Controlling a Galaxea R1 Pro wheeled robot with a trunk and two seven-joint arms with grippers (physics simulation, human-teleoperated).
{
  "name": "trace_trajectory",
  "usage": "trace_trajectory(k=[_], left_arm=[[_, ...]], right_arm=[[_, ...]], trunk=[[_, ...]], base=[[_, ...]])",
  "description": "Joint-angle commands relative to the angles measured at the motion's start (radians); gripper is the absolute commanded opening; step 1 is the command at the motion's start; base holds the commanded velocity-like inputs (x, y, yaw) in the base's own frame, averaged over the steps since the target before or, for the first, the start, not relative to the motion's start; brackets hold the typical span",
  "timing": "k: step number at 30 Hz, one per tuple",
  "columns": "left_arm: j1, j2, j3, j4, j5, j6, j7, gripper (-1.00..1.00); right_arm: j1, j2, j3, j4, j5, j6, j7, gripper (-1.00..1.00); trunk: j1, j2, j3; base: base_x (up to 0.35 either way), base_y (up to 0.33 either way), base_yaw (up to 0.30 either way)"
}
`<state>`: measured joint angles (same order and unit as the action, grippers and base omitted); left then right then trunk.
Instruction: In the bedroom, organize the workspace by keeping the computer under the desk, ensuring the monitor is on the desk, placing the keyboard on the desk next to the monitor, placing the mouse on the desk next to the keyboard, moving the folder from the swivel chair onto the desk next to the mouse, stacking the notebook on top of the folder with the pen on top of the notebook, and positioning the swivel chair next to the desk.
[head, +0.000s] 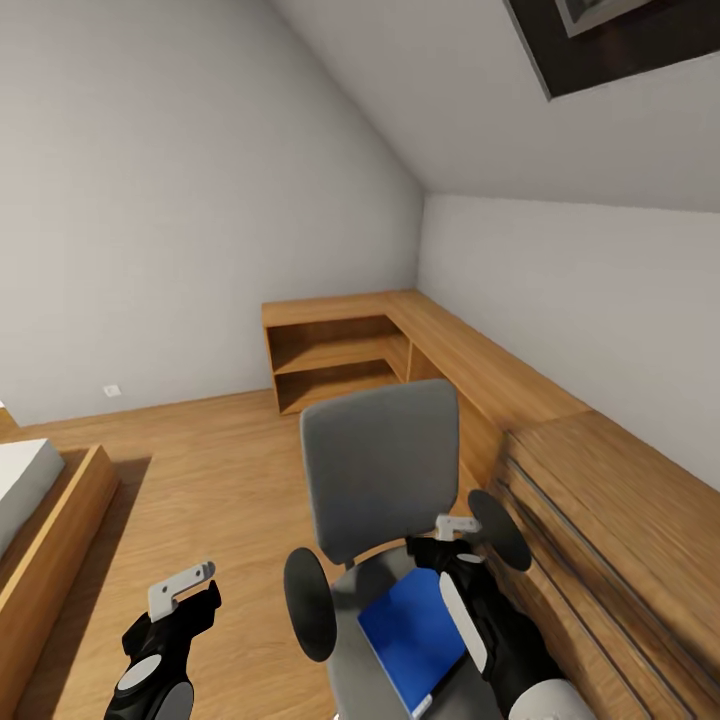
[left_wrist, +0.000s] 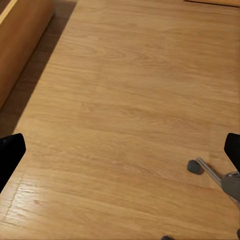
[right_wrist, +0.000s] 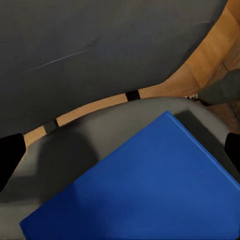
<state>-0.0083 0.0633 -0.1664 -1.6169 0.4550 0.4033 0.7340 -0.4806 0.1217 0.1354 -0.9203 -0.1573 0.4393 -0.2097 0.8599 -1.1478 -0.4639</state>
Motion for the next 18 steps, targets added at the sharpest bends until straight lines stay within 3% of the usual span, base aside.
trace_trajectory(k=[1,10,18], left_arm=[[-0.001,0.001,-0.002,-0.001,0.006,0.003,0.008,1.00],[-0.001,0.001,-0.002,-0.002,0.006,0.003,0.008,1.00],[-0.001,0.001,-0.002,-0.001,0.006,0.003,0.008,1.00]], right_arm=[[-0.009,0.000,0.005,0.026,-0.007,-0.019,-0.010,1.00],[-0.134,-0.001,0.012,0.258,0.007,-0.213,-0.014,1.00],[-0.264,-0.001,0.013,0.533,0.007,-0.395,-0.016,1.00]], trunk=[[0.004,-0.008,-0.004],[0.038,-0.071,-0.033],[0.069,-0.127,-0.058]], base=[[0.000,0.000,0.000],[0.000,0.000,0.000],[0.000,0.000,0.000]])
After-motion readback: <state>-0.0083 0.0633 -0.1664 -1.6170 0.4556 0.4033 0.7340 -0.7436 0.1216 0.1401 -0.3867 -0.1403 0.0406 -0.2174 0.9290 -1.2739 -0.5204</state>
